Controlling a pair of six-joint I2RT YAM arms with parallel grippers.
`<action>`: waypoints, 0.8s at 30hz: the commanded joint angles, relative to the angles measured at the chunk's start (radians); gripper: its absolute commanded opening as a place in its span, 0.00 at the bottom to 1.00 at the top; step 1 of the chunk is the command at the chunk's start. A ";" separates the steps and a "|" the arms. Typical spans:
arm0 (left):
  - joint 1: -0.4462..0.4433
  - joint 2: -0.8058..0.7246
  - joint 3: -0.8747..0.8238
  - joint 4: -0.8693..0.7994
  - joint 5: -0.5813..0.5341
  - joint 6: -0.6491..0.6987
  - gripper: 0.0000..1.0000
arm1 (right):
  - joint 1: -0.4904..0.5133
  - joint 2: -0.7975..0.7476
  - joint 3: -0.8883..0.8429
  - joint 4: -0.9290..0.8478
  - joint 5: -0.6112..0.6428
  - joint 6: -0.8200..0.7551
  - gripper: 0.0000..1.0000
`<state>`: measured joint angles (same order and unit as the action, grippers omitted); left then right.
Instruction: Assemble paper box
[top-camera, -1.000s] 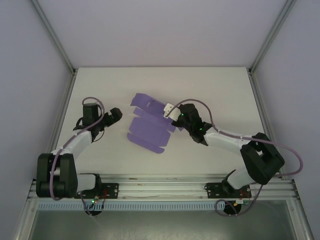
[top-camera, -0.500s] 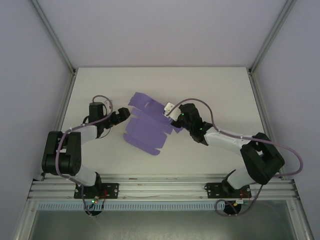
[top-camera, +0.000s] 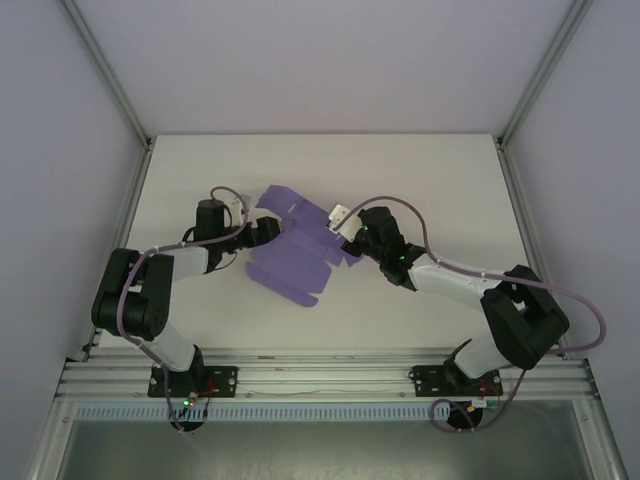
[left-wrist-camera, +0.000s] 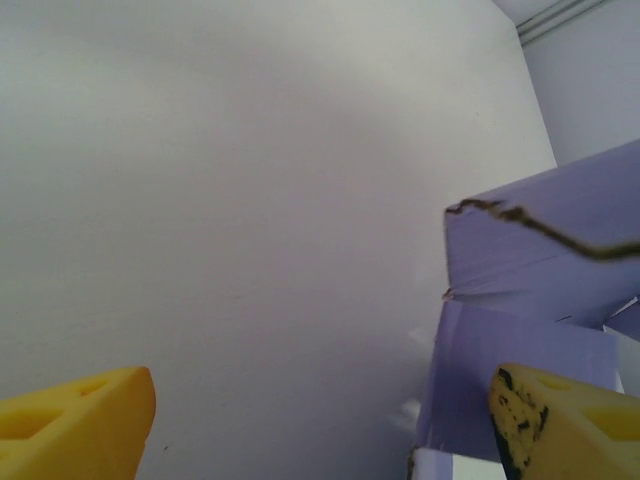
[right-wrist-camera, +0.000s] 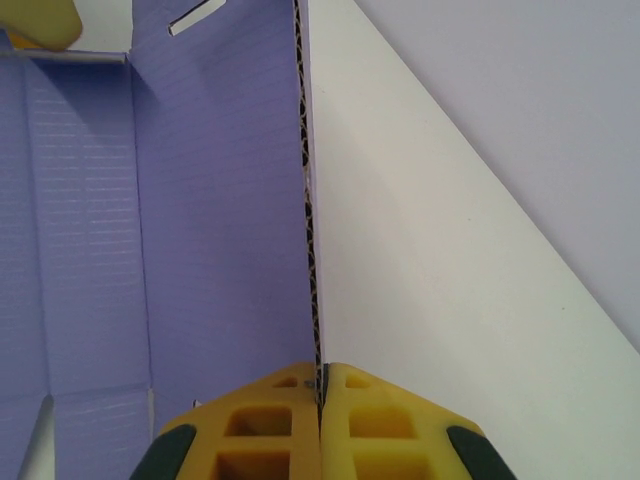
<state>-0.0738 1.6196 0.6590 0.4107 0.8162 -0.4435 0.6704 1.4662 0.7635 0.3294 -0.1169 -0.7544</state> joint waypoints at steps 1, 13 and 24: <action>-0.011 0.024 0.030 0.063 0.042 0.017 0.84 | -0.004 -0.019 0.009 0.034 -0.037 0.029 0.00; -0.037 0.085 0.037 0.119 0.063 -0.017 0.41 | -0.005 -0.036 -0.005 0.050 -0.053 0.050 0.00; -0.040 0.029 0.012 0.046 -0.029 0.004 0.20 | -0.006 -0.055 0.003 -0.010 -0.035 0.002 0.00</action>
<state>-0.1081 1.6863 0.6765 0.5018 0.8513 -0.4690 0.6704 1.4483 0.7620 0.3134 -0.1543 -0.7433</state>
